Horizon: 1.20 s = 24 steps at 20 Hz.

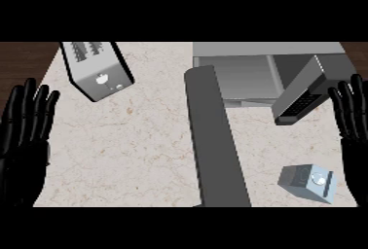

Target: Pick up the milk, place it into the microwave and close the microwave

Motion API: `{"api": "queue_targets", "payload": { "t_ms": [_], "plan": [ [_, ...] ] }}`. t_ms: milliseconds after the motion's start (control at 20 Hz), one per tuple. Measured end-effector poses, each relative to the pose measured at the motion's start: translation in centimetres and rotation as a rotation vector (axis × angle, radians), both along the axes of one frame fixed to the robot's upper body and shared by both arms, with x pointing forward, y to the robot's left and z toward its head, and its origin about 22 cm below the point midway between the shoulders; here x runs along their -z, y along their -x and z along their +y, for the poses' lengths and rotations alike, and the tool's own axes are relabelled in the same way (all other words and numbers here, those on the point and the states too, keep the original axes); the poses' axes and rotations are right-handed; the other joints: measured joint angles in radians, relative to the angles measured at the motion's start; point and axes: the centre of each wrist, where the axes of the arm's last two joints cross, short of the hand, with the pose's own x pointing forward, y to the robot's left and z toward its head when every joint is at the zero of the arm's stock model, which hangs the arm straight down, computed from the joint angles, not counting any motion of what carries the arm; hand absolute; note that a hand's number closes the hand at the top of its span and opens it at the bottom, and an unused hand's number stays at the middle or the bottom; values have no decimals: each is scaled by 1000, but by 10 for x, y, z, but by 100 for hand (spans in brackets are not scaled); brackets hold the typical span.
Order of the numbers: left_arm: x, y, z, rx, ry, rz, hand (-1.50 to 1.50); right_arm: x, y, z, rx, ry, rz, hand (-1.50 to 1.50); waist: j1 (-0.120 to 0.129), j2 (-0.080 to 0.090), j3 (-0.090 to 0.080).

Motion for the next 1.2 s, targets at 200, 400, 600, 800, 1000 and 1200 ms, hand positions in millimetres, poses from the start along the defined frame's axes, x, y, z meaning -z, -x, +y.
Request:
{"api": "queue_targets", "payload": {
  "t_ms": [200,400,600,800,1000,1200],
  "plan": [
    [-1,10,-4,-22,-20,-2,-150,0,17,4,77,-44,-39,-150,4,-3,-17],
    [4,13,-6,-52,43,44,-150,-6,44,19,78,-131,-50,-150,2,-6,-23],
    [10,26,-9,-59,118,85,-150,-8,66,41,7,-210,-28,-150,6,-6,-26],
    [20,41,-6,-57,142,93,-150,-8,77,54,-9,-234,-23,-150,9,-5,-27],
    [24,52,-4,-55,159,96,-150,-7,86,67,43,-241,-33,-150,10,-4,-27],
    [27,66,3,-56,159,104,-150,0,89,65,115,-232,-26,-150,11,-4,-27]
  ]
}}
